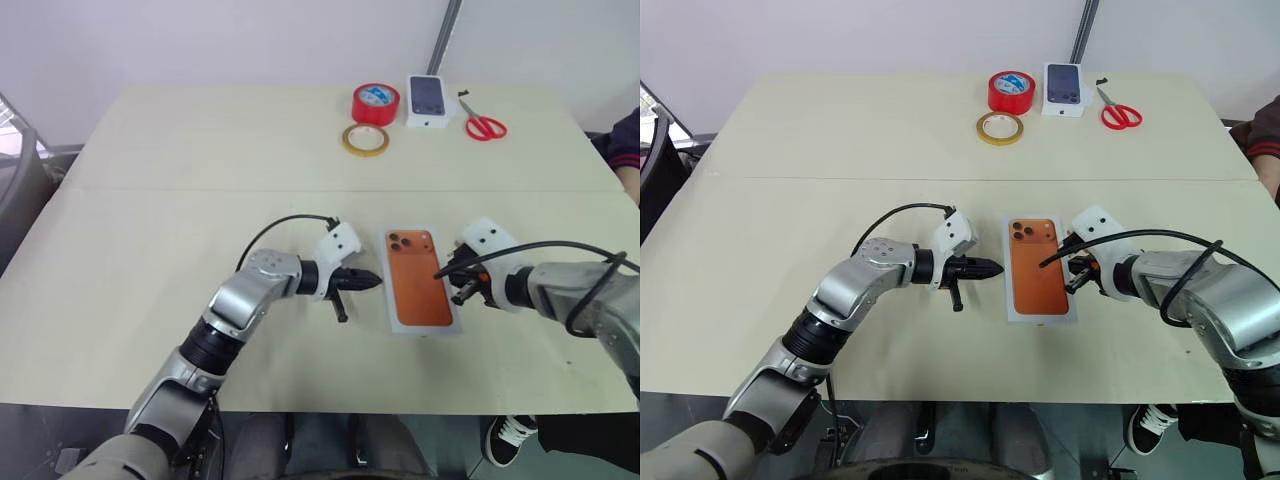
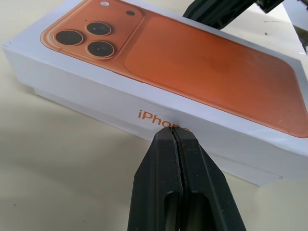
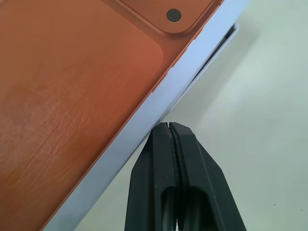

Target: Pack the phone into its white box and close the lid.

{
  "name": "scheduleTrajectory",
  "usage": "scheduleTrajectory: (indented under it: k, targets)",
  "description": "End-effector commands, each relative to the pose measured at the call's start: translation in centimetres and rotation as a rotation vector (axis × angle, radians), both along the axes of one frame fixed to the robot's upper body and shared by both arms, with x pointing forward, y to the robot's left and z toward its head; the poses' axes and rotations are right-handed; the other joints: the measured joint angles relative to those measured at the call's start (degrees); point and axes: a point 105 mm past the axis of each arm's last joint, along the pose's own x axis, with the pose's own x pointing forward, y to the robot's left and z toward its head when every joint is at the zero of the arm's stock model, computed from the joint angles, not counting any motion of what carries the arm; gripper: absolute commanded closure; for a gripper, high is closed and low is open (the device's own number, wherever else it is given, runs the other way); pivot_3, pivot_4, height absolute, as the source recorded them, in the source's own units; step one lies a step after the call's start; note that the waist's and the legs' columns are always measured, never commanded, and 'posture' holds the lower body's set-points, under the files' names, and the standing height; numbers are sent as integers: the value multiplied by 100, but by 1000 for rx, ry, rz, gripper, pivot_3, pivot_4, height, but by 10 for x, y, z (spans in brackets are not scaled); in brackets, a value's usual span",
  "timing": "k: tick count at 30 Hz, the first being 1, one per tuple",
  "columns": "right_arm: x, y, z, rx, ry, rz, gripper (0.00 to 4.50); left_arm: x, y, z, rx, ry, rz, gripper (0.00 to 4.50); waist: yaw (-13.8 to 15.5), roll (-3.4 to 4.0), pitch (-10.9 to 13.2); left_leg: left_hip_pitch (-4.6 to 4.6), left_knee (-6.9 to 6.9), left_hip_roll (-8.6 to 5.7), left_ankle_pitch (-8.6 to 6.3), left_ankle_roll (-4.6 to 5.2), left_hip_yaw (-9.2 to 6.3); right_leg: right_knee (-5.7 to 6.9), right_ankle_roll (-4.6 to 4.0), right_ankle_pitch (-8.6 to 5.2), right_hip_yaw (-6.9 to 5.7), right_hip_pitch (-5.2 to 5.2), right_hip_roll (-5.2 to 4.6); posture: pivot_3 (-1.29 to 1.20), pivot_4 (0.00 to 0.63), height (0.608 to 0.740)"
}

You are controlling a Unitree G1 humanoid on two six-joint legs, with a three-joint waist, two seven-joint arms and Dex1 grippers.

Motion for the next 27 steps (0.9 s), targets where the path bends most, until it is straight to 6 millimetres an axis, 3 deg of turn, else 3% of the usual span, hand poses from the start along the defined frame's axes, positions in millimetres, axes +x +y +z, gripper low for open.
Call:
scheduleTrajectory:
  k: [1,13,27]
  targets:
    - [-1,5,10,13,-46,24,4470,-2,-10,8,-22,-34,-34,4500,3,0,0,0,0,0,0,0,0,0,0,0,0,0,0,0,150,736]
    - [2,3,5,14,-40,6,4470,9,-10,9,-47,-28,25,4500,-3,0,0,0,1,-1,0,-1,0,2,0,0,0,-1,0,0,150,736]
    - [-2,0,1,8,-17,-7,4470,8,-12,10,-52,-28,24,4500,0,0,0,1,1,-1,1,-1,0,3,0,0,0,-1,0,0,150,736]
